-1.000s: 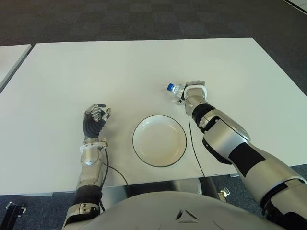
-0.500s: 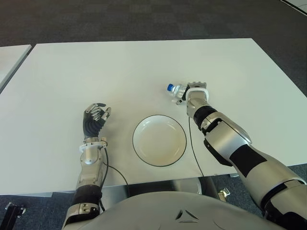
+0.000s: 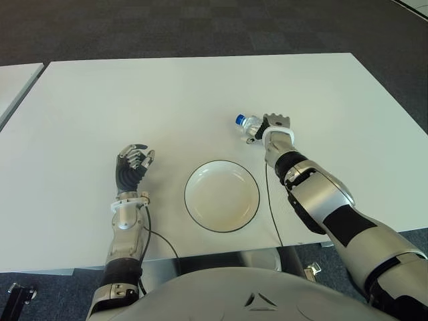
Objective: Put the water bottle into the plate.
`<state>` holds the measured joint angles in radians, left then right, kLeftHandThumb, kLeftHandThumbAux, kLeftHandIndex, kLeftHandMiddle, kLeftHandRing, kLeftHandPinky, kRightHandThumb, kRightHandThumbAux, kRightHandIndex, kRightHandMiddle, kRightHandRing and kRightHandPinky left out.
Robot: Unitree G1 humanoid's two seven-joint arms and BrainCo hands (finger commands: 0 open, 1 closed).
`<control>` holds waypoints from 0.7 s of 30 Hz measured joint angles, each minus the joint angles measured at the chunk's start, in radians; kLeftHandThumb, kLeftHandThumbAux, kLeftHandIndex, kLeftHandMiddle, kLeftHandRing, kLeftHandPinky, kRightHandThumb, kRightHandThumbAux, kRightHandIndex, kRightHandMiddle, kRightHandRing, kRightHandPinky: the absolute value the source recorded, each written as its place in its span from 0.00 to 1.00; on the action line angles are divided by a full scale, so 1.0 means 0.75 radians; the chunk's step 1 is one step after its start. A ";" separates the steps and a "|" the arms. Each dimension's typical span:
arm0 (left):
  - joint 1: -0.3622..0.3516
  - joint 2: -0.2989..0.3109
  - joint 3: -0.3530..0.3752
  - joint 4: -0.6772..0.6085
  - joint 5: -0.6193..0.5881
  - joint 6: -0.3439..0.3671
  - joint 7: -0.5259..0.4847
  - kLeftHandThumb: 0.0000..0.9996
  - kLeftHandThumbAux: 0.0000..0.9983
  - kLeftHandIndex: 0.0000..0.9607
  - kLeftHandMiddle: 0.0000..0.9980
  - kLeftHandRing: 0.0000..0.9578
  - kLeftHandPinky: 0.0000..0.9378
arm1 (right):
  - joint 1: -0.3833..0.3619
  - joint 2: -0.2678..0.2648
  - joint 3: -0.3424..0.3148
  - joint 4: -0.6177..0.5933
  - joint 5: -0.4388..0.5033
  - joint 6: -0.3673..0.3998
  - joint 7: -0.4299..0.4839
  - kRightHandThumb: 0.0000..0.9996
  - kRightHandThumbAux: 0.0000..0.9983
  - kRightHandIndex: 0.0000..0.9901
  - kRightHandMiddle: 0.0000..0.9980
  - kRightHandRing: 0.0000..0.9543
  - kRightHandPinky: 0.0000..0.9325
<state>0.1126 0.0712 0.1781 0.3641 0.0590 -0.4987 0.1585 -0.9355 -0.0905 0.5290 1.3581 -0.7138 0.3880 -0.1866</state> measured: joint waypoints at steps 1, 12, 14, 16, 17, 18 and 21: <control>-0.002 0.000 0.000 0.000 0.000 0.000 0.000 0.71 0.72 0.45 0.72 0.73 0.72 | 0.000 -0.001 -0.011 0.000 0.009 -0.004 -0.007 0.71 0.72 0.43 0.40 0.40 0.39; -0.015 0.000 0.001 0.021 0.001 -0.001 0.011 0.71 0.72 0.45 0.72 0.73 0.72 | 0.021 -0.010 -0.183 -0.008 0.141 -0.068 -0.124 0.71 0.73 0.43 0.39 0.38 0.42; -0.015 0.000 0.002 0.026 0.001 -0.001 0.012 0.71 0.72 0.45 0.72 0.73 0.72 | 0.021 -0.017 -0.228 -0.010 0.178 -0.085 -0.138 0.71 0.72 0.43 0.39 0.39 0.45; -0.015 0.000 0.002 0.030 0.001 -0.001 0.013 0.71 0.72 0.45 0.72 0.73 0.72 | 0.021 -0.025 -0.278 -0.012 0.219 -0.104 -0.146 0.71 0.72 0.43 0.41 0.43 0.53; -0.015 0.000 0.001 0.032 0.001 -0.001 0.013 0.71 0.72 0.45 0.72 0.73 0.72 | 0.020 -0.029 -0.305 -0.013 0.239 -0.114 -0.150 0.71 0.72 0.43 0.43 0.46 0.58; -0.015 0.000 0.001 0.034 0.000 -0.001 0.013 0.71 0.72 0.45 0.72 0.73 0.73 | 0.020 -0.032 -0.328 -0.013 0.258 -0.121 -0.155 0.71 0.72 0.43 0.44 0.47 0.60; -0.015 0.001 0.002 0.041 0.000 -0.002 0.013 0.71 0.72 0.45 0.72 0.74 0.73 | 0.020 -0.038 -0.386 -0.014 0.304 -0.140 -0.169 0.71 0.72 0.44 0.47 0.53 0.66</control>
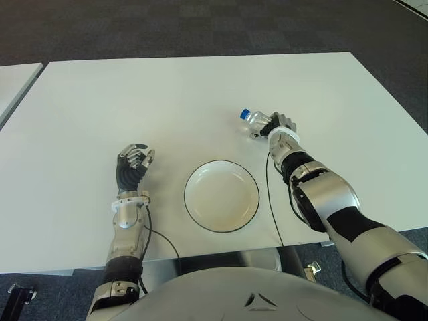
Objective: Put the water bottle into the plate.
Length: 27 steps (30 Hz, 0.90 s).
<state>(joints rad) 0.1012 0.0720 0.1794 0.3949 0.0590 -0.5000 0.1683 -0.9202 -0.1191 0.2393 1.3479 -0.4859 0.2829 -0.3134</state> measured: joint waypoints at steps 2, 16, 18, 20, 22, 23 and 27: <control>-0.001 0.001 0.000 0.004 0.000 0.000 0.000 0.71 0.72 0.45 0.72 0.74 0.72 | 0.000 0.000 -0.036 0.000 0.025 -0.012 -0.013 0.71 0.72 0.44 0.49 0.56 0.70; -0.009 0.010 0.004 0.017 -0.006 0.000 0.000 0.71 0.72 0.45 0.72 0.73 0.71 | -0.006 -0.005 -0.201 0.002 0.148 -0.079 -0.064 0.72 0.72 0.45 0.74 0.80 0.87; -0.010 0.010 0.005 0.017 -0.012 0.001 0.000 0.71 0.72 0.45 0.71 0.72 0.71 | -0.006 -0.005 -0.210 0.003 0.157 -0.095 -0.067 0.71 0.71 0.45 0.76 0.82 0.88; -0.010 0.010 0.005 0.017 -0.016 0.002 0.000 0.71 0.72 0.45 0.71 0.72 0.71 | -0.006 -0.005 -0.213 0.004 0.160 -0.112 -0.075 0.71 0.72 0.45 0.80 0.84 0.90; -0.010 0.010 0.005 0.017 -0.021 0.003 0.000 0.71 0.72 0.45 0.71 0.73 0.72 | -0.006 -0.005 -0.212 0.004 0.160 -0.137 -0.091 0.71 0.72 0.45 0.82 0.86 0.91; -0.010 0.009 0.005 0.017 -0.024 0.003 0.000 0.71 0.72 0.45 0.71 0.73 0.72 | -0.006 -0.005 -0.208 0.003 0.157 -0.159 -0.103 0.71 0.72 0.45 0.83 0.87 0.91; -0.012 0.009 0.004 0.020 -0.026 -0.001 0.000 0.71 0.72 0.45 0.72 0.73 0.73 | -0.008 -0.009 -0.188 -0.004 0.145 -0.267 -0.145 0.71 0.72 0.45 0.85 0.89 0.93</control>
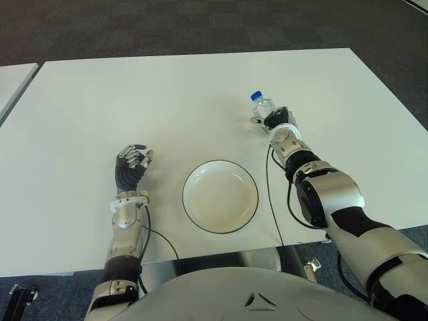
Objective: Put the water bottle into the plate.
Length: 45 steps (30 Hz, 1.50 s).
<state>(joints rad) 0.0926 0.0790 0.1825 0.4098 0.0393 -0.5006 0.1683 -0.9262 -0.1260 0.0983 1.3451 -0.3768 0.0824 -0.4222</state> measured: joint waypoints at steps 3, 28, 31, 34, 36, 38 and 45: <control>-0.003 0.000 0.000 0.004 0.000 -0.001 0.000 0.71 0.72 0.45 0.72 0.73 0.72 | -0.005 -0.003 0.006 -0.016 0.000 -0.074 -0.017 0.71 0.72 0.45 0.86 0.90 0.93; -0.017 -0.009 -0.002 0.028 0.014 -0.006 0.024 0.71 0.72 0.45 0.71 0.72 0.71 | 0.216 -0.057 0.176 -0.801 -0.123 -0.484 -0.014 0.72 0.72 0.44 0.89 0.93 0.94; -0.017 -0.018 -0.001 0.027 0.014 0.008 0.039 0.71 0.72 0.45 0.71 0.72 0.70 | 0.295 -0.080 0.184 -0.945 -0.120 -0.513 0.051 0.72 0.72 0.44 0.89 0.93 0.94; -0.017 -0.027 0.001 0.025 0.010 0.023 0.050 0.71 0.72 0.45 0.70 0.71 0.70 | 0.373 -0.114 0.193 -1.074 -0.116 -0.585 0.119 0.72 0.72 0.44 0.89 0.93 0.94; -0.017 -0.031 0.001 0.024 0.010 0.026 0.055 0.71 0.72 0.45 0.71 0.72 0.70 | 0.418 -0.129 0.196 -1.139 -0.114 -0.630 0.155 0.73 0.72 0.44 0.89 0.93 0.95; -0.016 -0.032 0.000 0.024 0.012 0.014 0.056 0.71 0.72 0.45 0.71 0.72 0.71 | 0.469 -0.142 0.205 -1.222 -0.111 -0.662 0.195 0.73 0.72 0.44 0.89 0.93 0.95; -0.017 -0.027 -0.009 0.024 0.014 -0.054 0.043 0.71 0.72 0.45 0.72 0.73 0.72 | 0.649 -0.164 0.258 -1.490 -0.090 -0.714 0.377 0.74 0.71 0.44 0.90 0.94 0.95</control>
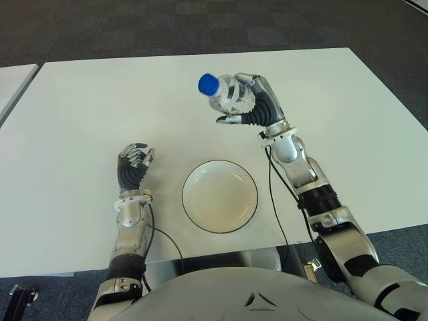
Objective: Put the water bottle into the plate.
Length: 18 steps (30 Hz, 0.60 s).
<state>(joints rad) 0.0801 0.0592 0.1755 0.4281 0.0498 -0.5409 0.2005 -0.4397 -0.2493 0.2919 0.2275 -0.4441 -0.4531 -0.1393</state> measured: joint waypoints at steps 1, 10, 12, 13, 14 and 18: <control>0.000 0.003 -0.001 0.000 0.000 -0.004 -0.004 0.71 0.72 0.45 0.72 0.73 0.73 | 0.020 -0.009 0.013 -0.035 0.011 -0.007 0.049 0.74 0.71 0.44 0.90 0.94 0.96; 0.001 0.017 0.003 0.004 0.000 -0.006 -0.012 0.71 0.72 0.45 0.73 0.74 0.73 | 0.054 -0.122 0.056 -0.140 0.099 -0.076 0.394 0.74 0.71 0.44 0.90 0.94 0.95; 0.002 0.017 0.005 0.004 0.000 -0.004 -0.012 0.71 0.72 0.45 0.72 0.73 0.72 | 0.056 -0.147 0.061 -0.152 0.117 -0.076 0.462 0.74 0.71 0.45 0.89 0.93 0.95; 0.003 0.017 0.005 0.004 -0.001 -0.003 -0.012 0.71 0.72 0.45 0.72 0.73 0.72 | 0.060 -0.161 0.067 -0.162 0.124 -0.075 0.501 0.74 0.71 0.45 0.89 0.93 0.94; 0.004 0.016 0.006 0.004 -0.001 -0.001 -0.012 0.71 0.72 0.45 0.72 0.73 0.72 | 0.065 -0.175 0.072 -0.177 0.128 -0.065 0.540 0.74 0.71 0.45 0.89 0.93 0.94; 0.005 0.011 0.007 0.003 -0.004 0.013 -0.011 0.71 0.72 0.45 0.72 0.72 0.70 | 0.100 -0.216 0.100 -0.248 0.129 0.012 0.686 0.74 0.71 0.45 0.88 0.92 0.93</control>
<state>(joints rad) 0.0837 0.0676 0.1810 0.4304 0.0468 -0.5310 0.1920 -0.3647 -0.4114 0.3666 0.0417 -0.3471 -0.4440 0.3748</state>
